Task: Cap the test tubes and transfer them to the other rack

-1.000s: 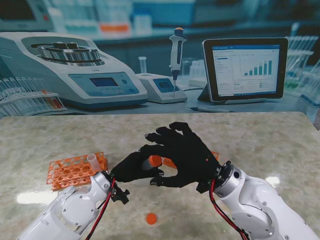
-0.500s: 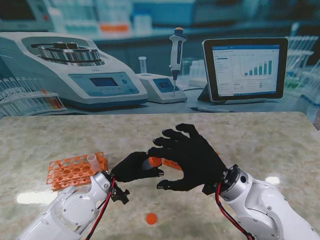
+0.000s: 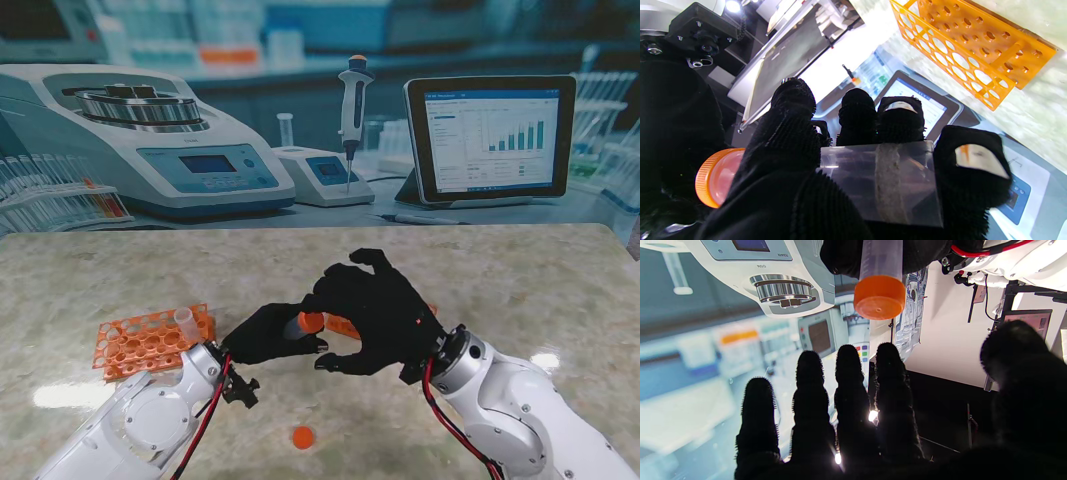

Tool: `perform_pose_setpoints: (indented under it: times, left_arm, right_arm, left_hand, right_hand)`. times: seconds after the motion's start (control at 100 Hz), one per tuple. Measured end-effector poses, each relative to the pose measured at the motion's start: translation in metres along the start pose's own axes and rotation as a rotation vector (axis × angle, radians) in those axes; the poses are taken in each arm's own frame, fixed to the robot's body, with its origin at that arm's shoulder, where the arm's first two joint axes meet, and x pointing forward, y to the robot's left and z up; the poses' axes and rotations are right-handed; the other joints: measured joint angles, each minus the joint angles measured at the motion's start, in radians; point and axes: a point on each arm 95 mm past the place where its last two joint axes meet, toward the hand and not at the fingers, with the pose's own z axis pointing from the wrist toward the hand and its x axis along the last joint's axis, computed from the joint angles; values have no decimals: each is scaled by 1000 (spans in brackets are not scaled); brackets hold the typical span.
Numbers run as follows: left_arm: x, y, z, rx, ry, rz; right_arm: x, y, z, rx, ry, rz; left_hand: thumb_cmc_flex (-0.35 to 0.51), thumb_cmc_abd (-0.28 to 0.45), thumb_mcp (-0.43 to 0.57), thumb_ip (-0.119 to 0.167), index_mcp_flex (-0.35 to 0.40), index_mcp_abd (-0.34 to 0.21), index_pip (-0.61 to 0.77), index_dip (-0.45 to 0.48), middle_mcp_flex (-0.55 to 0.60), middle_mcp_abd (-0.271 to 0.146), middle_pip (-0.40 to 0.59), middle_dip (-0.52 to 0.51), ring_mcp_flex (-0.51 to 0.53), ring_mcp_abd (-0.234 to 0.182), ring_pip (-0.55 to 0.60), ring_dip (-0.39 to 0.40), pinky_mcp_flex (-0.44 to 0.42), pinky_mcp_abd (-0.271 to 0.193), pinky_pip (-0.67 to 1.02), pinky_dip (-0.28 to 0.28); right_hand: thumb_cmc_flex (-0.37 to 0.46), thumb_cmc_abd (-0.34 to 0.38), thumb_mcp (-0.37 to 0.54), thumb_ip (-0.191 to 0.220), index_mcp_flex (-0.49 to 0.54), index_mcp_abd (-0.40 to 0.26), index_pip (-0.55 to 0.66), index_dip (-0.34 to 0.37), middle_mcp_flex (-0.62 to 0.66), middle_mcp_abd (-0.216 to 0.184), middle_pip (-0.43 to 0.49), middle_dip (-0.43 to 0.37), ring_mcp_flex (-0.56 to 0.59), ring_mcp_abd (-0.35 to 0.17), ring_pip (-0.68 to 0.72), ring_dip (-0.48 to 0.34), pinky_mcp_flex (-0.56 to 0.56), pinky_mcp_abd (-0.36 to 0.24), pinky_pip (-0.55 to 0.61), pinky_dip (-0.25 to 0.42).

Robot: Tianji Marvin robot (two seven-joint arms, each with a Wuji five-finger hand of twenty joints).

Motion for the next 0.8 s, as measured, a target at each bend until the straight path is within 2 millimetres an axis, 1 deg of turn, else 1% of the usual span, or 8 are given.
perform_pose_setpoints:
  times: [0.09, 0.11, 0.36, 0.39, 0.62, 0.67, 0.68, 0.8]
  left_arm:
    - [0, 0, 0, 0, 0, 0]
    - [0, 0, 0, 0, 0, 0]
    - [0, 0, 0, -1, 2, 0]
    - [0, 0, 0, -1, 2, 0]
    - [1, 0, 0, -1, 4, 0]
    - [1, 0, 0, -1, 5, 0]
    - [1, 0, 0, -1, 5, 0]
    - [1, 0, 0, -1, 5, 1]
  right_arm:
    - [-3, -3, 2, 0, -7, 10]
    - [-3, -4, 2, 1, -8, 12]
    - [-9, -10, 5, 9, -25, 22]
    - [-10, -11, 5, 10, -26, 23]
    - [-10, -15, 6, 13, -28, 29]
    - [-10, -15, 6, 14, -28, 29]
    - [-10, -15, 6, 14, -28, 30]
    - [-10, -17, 7, 18, -32, 32]
  left_hand:
    - [0, 0, 0, 0, 0, 0, 0, 0, 0, 0, 0, 0, 0, 0, 0, 0, 0, 0, 0, 0]
    - [0, 0, 0, 0, 0, 0, 0, 0, 0, 0, 0, 0, 0, 0, 0, 0, 0, 0, 0, 0]
    - [0, 0, 0, 0, 0, 0, 0, 0, 0, 0, 0, 0, 0, 0, 0, 0, 0, 0, 0, 0]
    - [0, 0, 0, 0, 0, 0, 0, 0, 0, 0, 0, 0, 0, 0, 0, 0, 0, 0, 0, 0]
    - [0, 0, 0, 0, 0, 0, 0, 0, 0, 0, 0, 0, 0, 0, 0, 0, 0, 0, 0, 0]
    - [0, 0, 0, 0, 0, 0, 0, 0, 0, 0, 0, 0, 0, 0, 0, 0, 0, 0, 0, 0]
    - [0, 0, 0, 0, 0, 0, 0, 0, 0, 0, 0, 0, 0, 0, 0, 0, 0, 0, 0, 0]
    - [0, 0, 0, 0, 0, 0, 0, 0, 0, 0, 0, 0, 0, 0, 0, 0, 0, 0, 0, 0]
  right_hand:
    - [12, -11, 2, -1, 0, 0, 7, 10, 0, 0, 3, 17, 11, 0, 2, 10, 5, 0, 2, 2]
    - [12, -11, 2, -1, 0, 0, 7, 11, 0, 0, 5, 19, 17, -1, 43, 22, 6, 0, 3, 7]
    - [21, -25, 2, -2, 10, 0, 9, 34, 2, 0, 18, 41, 17, -1, 41, 41, 11, 0, 4, 23]
    - [21, -35, 0, -2, 10, 0, 9, 35, 11, 0, 35, 42, 17, -1, 42, 45, 12, 0, 4, 24]
    - [22, -35, 0, -9, 11, 0, 19, 60, 15, 0, 41, 64, 33, -5, 42, 60, 18, 0, 13, 26]
    - [22, -35, 0, -10, 21, 0, 30, 66, 24, 0, 46, 70, 38, -9, 49, 63, 18, 0, 13, 27]
    - [22, -35, 0, -10, 21, 0, 30, 66, 26, 0, 65, 72, 38, -9, 49, 63, 18, 0, 13, 27]
    - [22, -35, 0, -10, 21, 0, 29, 75, 26, 0, 65, 74, 38, -10, 49, 70, 21, 0, 14, 37]
